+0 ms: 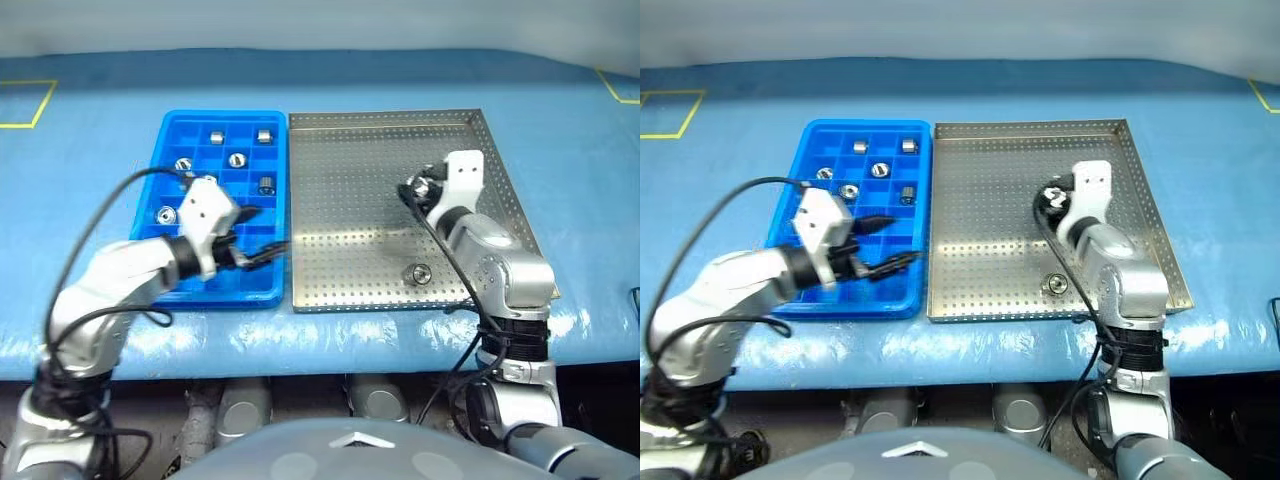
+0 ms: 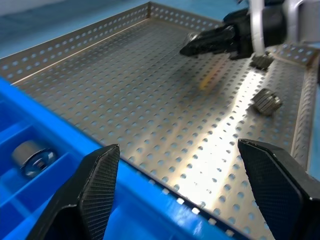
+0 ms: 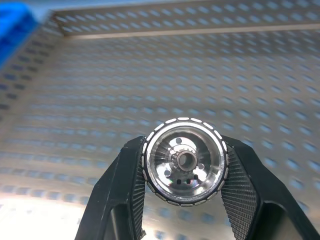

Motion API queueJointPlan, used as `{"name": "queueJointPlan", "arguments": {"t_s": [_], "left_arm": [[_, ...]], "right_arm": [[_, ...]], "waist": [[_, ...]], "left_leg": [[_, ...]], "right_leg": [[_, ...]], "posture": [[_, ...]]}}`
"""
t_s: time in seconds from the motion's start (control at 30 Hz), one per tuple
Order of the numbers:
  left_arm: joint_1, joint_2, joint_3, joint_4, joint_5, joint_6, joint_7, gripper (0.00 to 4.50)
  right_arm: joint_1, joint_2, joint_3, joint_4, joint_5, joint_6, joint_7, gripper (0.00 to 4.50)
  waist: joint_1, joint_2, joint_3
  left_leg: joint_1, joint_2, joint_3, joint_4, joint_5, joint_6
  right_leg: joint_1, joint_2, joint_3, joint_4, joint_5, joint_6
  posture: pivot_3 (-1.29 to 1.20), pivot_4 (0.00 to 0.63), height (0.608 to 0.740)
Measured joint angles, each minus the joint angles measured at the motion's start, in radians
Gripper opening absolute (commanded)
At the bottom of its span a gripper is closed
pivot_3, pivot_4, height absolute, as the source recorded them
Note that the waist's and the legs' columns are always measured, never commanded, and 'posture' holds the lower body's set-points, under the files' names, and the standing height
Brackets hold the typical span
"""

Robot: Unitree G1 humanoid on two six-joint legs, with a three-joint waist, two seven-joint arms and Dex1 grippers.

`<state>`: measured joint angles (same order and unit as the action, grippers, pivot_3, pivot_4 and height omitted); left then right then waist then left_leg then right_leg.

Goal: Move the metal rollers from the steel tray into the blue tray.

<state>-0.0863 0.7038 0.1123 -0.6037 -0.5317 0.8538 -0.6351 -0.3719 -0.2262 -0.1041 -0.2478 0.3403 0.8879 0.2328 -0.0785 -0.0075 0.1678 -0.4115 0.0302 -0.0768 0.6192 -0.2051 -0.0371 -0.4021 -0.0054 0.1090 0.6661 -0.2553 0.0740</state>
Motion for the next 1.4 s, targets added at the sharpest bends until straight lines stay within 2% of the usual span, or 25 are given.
{"name": "queueJointPlan", "arguments": {"t_s": [0.2, 0.37, 0.47, 0.63, 1.07, 1.13, 1.27, 1.4], "left_arm": [[0.15, 0.089, 0.235, -0.062, -0.022, 0.064, 0.003, 4.13], [0.235, 0.086, 0.331, -0.109, -0.041, 0.083, 0.014, 4.13], [0.263, 0.067, 0.327, -0.137, -0.048, 0.083, 0.032, 4.13], [0.274, 0.008, 0.234, -0.15, -0.034, 0.049, 0.069, 4.13], [0.258, -0.029, 0.137, -0.15, -0.028, 0.024, 0.113, 4.13], [0.248, -0.035, 0.109, -0.149, -0.021, 0.011, 0.118, 4.13], [0.232, -0.038, 0.087, -0.148, -0.019, 0.002, 0.124, 4.13], [0.214, -0.045, 0.071, -0.14, -0.02, -0.029, 0.112, 4.13]], "right_arm": [[-0.089, 0.088, 0.188, -0.068, 0.116, 0.062, 0.124, 1.74], [-0.182, 0.135, 0.297, 0.095, 0.104, 0.036, 0.189, 1.74], [-0.22, 0.162, 0.338, 0.213, 0.087, 0.005, 0.231, 1.74], [-0.282, 0.2, 0.388, 0.417, 0.033, -0.093, 0.295, 1.74], [-0.426, 0.28, 0.334, 0.708, -0.025, -0.238, 0.338, 1.74], [-0.441, 0.287, 0.326, 0.743, -0.033, -0.259, 0.345, 2.49], [-0.444, 0.294, 0.308, 0.781, -0.064, -0.302, 0.323, 3.71], [-0.398, 0.272, 0.287, 0.689, -0.075, -0.304, 0.289, 3.71]], "waist": [[0.024, -0.001, 0.0], [0.056, -0.001, 0.001], [0.071, -0.001, 0.0], [0.086, -0.001, 0.0], [0.101, -0.001, 0.0], [0.103, -0.001, 0.0], [0.106, -0.001, 0.0], [0.11, -0.001, 0.0]], "left_leg": [[-0.001, -0.001, -0.001, -0.002, 0.0, 0.0], [-0.001, -0.001, -0.001, -0.003, 0.0, -0.001], [0.0, -0.001, -0.002, -0.003, 0.0, -0.001], [0.0, -0.001, -0.002, -0.004, 0.001, -0.002], [0.0, -0.001, -0.002, -0.005, 0.001, -0.003], [0.0, -0.001, -0.003, -0.005, 0.001, -0.003], [0.0, -0.001, -0.003, -0.006, 0.001, -0.003], [-0.002, -0.001, -0.004, -0.006, 0.002, -0.003]], "right_leg": [[0.0, -0.002, -0.003, -0.001, -0.001, -0.002], [0.0, -0.004, -0.004, -0.002, 0.0, -0.005], [0.0, -0.003, -0.005, -0.002, 0.001, -0.006], [0.0, -0.003, -0.006, -0.002, 0.001, -0.008], [-0.001, -0.003, -0.007, -0.001, 0.001, -0.009], [-0.001, -0.003, -0.007, -0.001, 0.001, -0.009], [-0.002, -0.003, -0.007, -0.001, 0.001, -0.009], [-0.002, -0.003, -0.007, -0.001, 0.0, -0.01]], "posture": [[0.14, 0.15, 0.74], [0.2, 0.15, 0.74], [0.23, 0.15, 0.74], [0.25, 0.15, 0.74], [0.25, 0.15, 0.74], [0.25, 0.15, 0.74], [0.23, 0.15, 0.74], [0.19, 0.15, 0.74]]}}
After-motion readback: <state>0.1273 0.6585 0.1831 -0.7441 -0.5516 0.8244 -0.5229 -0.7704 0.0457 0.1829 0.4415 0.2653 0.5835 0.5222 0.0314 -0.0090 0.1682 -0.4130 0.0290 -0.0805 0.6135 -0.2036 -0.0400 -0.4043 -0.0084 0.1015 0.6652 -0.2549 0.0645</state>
